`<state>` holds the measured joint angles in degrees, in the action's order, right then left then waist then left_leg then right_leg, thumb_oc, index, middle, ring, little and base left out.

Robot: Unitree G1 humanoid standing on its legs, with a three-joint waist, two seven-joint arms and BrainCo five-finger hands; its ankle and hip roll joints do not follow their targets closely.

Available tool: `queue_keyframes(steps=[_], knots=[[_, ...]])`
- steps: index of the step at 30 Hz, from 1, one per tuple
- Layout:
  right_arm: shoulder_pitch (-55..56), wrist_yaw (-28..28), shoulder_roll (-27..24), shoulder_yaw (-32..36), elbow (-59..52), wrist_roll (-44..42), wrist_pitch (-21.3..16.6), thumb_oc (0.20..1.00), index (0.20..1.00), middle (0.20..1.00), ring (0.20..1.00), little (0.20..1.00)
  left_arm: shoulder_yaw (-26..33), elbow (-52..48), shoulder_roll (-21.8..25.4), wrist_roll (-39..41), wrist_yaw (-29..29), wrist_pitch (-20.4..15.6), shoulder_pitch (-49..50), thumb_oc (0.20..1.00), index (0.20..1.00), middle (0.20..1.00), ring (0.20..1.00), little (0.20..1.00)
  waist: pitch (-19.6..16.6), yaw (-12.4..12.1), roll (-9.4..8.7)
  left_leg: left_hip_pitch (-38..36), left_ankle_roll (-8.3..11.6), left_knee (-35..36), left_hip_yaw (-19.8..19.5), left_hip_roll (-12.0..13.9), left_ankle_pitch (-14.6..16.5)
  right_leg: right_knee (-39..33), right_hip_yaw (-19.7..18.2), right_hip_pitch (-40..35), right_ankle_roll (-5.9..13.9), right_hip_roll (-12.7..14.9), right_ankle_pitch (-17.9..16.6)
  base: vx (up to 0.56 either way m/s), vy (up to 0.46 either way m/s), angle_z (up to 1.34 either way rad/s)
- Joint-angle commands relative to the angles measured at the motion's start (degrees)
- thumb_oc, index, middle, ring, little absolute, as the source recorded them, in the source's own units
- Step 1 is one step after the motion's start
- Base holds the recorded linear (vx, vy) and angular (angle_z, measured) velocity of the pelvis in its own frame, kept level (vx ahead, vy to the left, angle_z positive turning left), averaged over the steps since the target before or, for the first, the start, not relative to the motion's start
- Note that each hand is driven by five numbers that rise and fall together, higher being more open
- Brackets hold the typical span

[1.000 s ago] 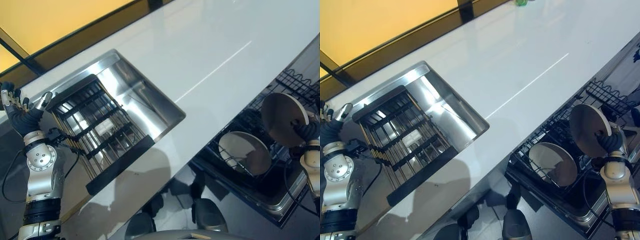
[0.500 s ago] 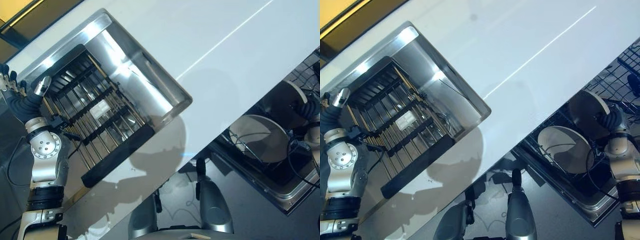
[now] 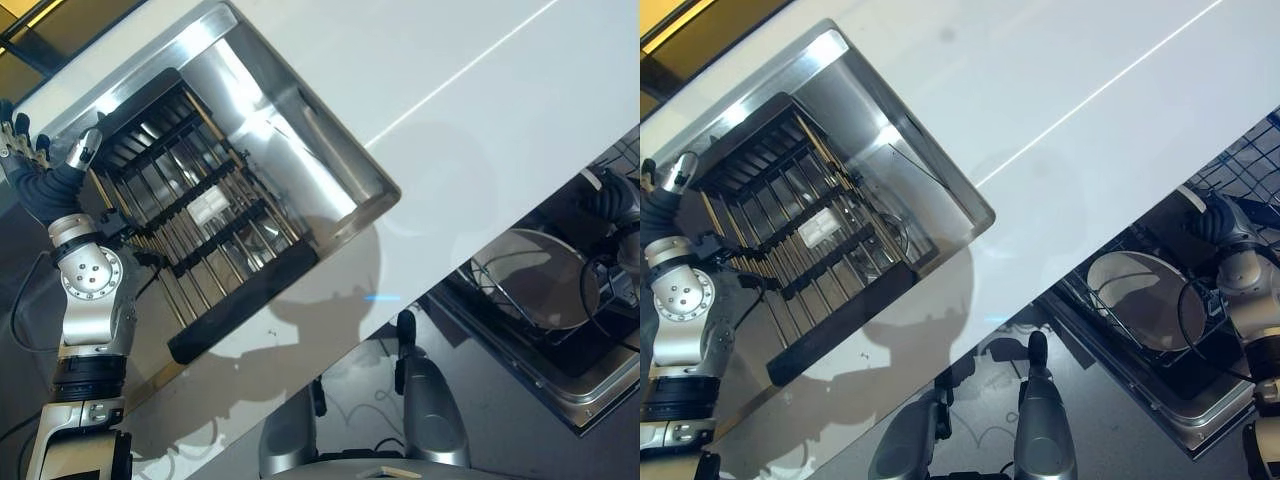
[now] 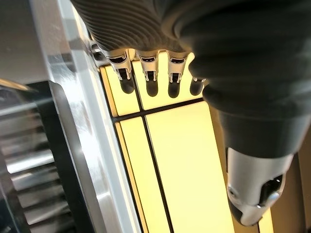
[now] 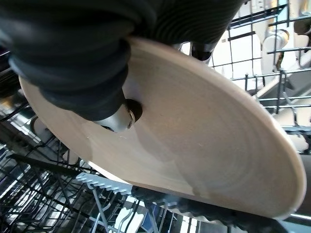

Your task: Pick up plates and place into dishwasher.

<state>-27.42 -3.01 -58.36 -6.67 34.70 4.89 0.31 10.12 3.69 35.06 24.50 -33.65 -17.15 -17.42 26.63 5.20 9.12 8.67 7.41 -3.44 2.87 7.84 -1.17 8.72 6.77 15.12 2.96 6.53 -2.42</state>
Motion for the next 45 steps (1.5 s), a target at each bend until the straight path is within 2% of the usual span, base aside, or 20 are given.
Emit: queue_keyframes(steps=[1,2,13,20,23,26,27,33,37,40,45], knots=[[-0.1,-2.6,-0.8,-2.5,-0.4,-1.3,-0.8,0.696,0.696,0.696,0.696,0.696,0.4,-0.4,4.2,0.9,0.2,-3.2,-1.4,1.000,1.000,1.000,1.000,1.000,-3.2,0.2,-3.34,1.9,2.31,-0.7,-0.3,5.6,-4.3,-2.8,-4.2,-2.0,2.25,2.2,0.8,-0.03,0.006,0.03],[0.2,-3.1,-0.5,-2.2,-0.4,-1.3,-0.7,1.000,1.000,1.000,1.000,1.000,0.5,-0.4,4.1,0.8,0.3,-3.1,-1.4,1.000,1.000,1.000,1.000,1.000,-3.3,0.2,-3.40,1.6,2.29,-0.5,-0.2,5.6,-4.2,-3.2,-4.1,-2.4,2.32,2.3,0.7,0.00,0.000,0.00],[5.4,-5.2,3.1,2.7,-1.8,-3.4,2.0,1.000,1.000,1.000,1.000,1.000,1.8,0.2,2.3,1.0,2.7,-3.3,0.5,1.000,1.000,1.000,1.000,1.000,-6.0,0.4,-4.03,-1.1,2.05,0.8,0.7,5.5,-3.8,-4.3,-4.0,-5.5,2.75,2.5,1.2,0.01,0.030,0.02],[9.7,-6.2,5.4,5.3,-2.6,-3.7,1.0,1.000,1.000,1.000,1.000,1.000,1.2,-0.1,0.5,1.1,5.1,-2.6,2.4,1.000,1.000,1.000,1.000,1.000,-7.3,0.7,-4.33,-2.7,1.79,0.9,1.2,5.3,-3.0,-5.6,-4.1,-7.7,3.20,3.1,0.9,0.03,0.024,0.00],[10.6,-8.1,5.9,6.4,-3.4,-4.2,0.5,1.000,1.000,1.000,1.000,1.000,1.2,-0.1,-0.2,0.8,5.4,-3.0,3.2,1.000,1.000,1.000,1.000,1.000,-7.7,0.8,-4.44,-3.2,1.71,0.7,1.3,5.1,-2.6,-5.9,-4.3,-8.2,3.32,3.2,0.8,0.05,0.034,0.00],[12.5,-13.7,6.9,9.8,-7.1,-8.4,-0.7,1.000,1.000,1.000,1.000,1.000,1.7,-0.4,-0.8,1.0,5.5,-2.6,4.3,1.000,1.000,1.000,1.000,1.000,-8.3,1.2,-4.55,-3.6,1.60,-0.2,1.4,4.8,-1.9,-6.1,-4.7,-8.7,3.36,3.3,0.7,0.05,0.046,-0.01],[13.1,-15.7,8.2,11.7,-8.7,-9.0,-2.1,1.000,1.000,1.000,1.000,1.000,2.0,-0.2,-1.5,1.1,5.5,-2.9,5.1,1.000,1.000,1.000,1.000,1.000,-8.6,1.5,-4.46,-3.7,1.50,-0.6,1.4,4.7,-1.6,-6.0,-4.9,-8.8,3.37,3.3,0.7,0.06,0.083,-0.01],[17.4,-22.7,16.8,17.6,-19.9,-9.1,-2.8,1.000,1.000,1.000,1.000,1.000,3.7,-1.3,-6.3,-0.2,6.6,-4.5,9.4,1.000,1.000,1.000,1.000,1.000,-10.7,2.3,-3.36,-5.5,0.94,-0.8,1.9,3.9,-0.5,-6.2,-6.2,-10.1,3.56,3.8,1.0,0.09,0.117,-0.09],[18.5,-22.6,19.6,19.0,-21.9,-9.2,-2.1,1.000,1.000,1.000,1.000,1.000,4.3,-1.2,-8.6,-0.1,7.7,-4.3,11.3,1.000,1.000,1.000,1.000,1.000,-12.8,2.6,-2.38,-7.3,0.84,-1.4,2.9,3.4,0.5,-6.6,-6.6,-11.6,3.81,4.7,1.2,0.15,0.150,-0.12],[20.0,-24.5,21.2,20.4,-22.9,-9.9,-1.8,1.000,1.000,1.000,1.000,1.000,5.0,-1.2,-9.9,0.0,8.1,-3.6,13.0,1.000,1.000,1.000,1.000,1.000,-13.8,3.0,-1.88,-8.4,0.83,-2.3,3.6,3.1,1.5,-6.6,-7.0,-12.5,4.00,5.2,1.2,0.14,0.128,-0.04],[23.5,-24.8,23.8,22.7,-23.8,-12.8,-1.6,1.000,1.000,1.000,1.000,1.000,5.8,-1.1,-11.6,-0.1,9.1,-4.0,15.8,1.000,1.000,1.000,1.000,1.000,-14.2,4.0,-1.16,-9.4,0.43,-4.2,4.4,2.1,3.1,-6.0,-8.4,-12.8,4.47,6.2,1.2,0.09,0.136,-0.07]])
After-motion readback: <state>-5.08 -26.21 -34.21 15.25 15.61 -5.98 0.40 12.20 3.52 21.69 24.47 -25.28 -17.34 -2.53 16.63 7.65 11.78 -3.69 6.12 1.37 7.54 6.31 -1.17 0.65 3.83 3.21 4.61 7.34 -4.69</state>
